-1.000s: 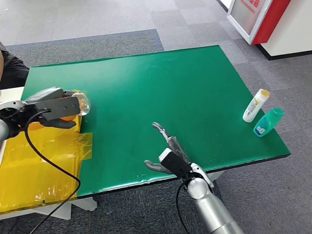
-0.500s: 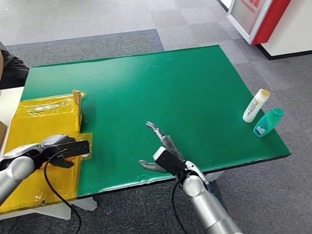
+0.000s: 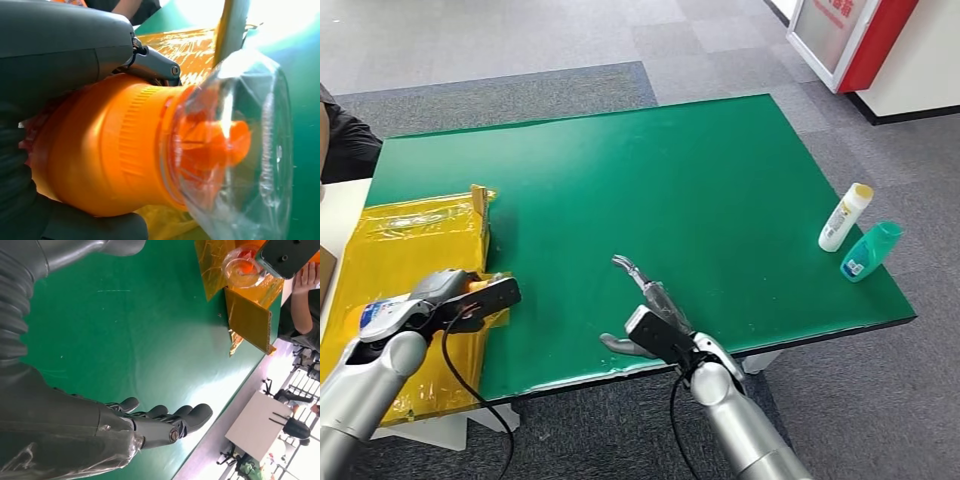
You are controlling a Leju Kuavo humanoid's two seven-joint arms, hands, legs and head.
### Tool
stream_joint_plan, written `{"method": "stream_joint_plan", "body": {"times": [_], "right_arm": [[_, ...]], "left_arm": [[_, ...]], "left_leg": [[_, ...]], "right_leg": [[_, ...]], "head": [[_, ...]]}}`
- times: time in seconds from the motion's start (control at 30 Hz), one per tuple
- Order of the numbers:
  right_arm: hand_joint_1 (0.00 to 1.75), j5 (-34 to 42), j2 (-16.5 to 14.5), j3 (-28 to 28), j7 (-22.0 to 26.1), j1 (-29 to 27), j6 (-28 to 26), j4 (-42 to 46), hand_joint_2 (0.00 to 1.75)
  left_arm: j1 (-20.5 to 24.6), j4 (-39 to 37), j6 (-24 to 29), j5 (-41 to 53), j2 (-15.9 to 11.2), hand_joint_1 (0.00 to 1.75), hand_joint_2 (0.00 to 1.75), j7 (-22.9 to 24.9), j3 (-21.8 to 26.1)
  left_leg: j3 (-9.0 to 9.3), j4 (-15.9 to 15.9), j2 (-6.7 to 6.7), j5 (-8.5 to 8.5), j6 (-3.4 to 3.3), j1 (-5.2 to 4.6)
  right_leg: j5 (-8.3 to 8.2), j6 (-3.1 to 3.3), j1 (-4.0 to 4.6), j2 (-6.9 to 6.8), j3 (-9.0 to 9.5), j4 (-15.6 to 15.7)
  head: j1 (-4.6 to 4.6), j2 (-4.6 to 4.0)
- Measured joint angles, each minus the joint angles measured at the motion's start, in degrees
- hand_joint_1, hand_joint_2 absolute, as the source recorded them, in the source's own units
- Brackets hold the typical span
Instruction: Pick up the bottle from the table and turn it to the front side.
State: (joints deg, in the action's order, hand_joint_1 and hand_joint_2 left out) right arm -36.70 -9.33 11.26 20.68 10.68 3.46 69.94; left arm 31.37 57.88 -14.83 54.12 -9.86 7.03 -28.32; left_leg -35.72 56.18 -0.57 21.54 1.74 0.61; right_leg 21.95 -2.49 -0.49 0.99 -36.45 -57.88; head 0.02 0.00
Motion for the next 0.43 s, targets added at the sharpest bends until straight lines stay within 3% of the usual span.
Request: {"method": "stream_joint_plan", "body": {"times": [0.2,0.43], "right_arm": [[0.0,-0.3,0.0,-0.1,-0.1,-0.6,0.0,0.1,1.75],[0.0,-0.2,0.0,-0.2,-0.3,-1.5,-0.3,1.0,1.75]], "left_arm": [[-3.7,0.8,0.7,3.0,4.5,0.0,1.75,-1.4,4.5],[-7.4,4.7,1.7,0.4,5.3,0.0,1.75,-7.2,7.2]], "left_leg": [[-0.06,0.0,-0.01,0.01,-0.01,-0.01],[-0.07,0.0,0.0,0.02,0.0,0.02]], "right_leg": [[-0.01,-0.01,-0.01,0.01,-0.04,0.0],[0.02,0.02,0.01,0.01,-0.09,0.0]], "head": [[0.01,0.0],[-0.01,0.0]]}}
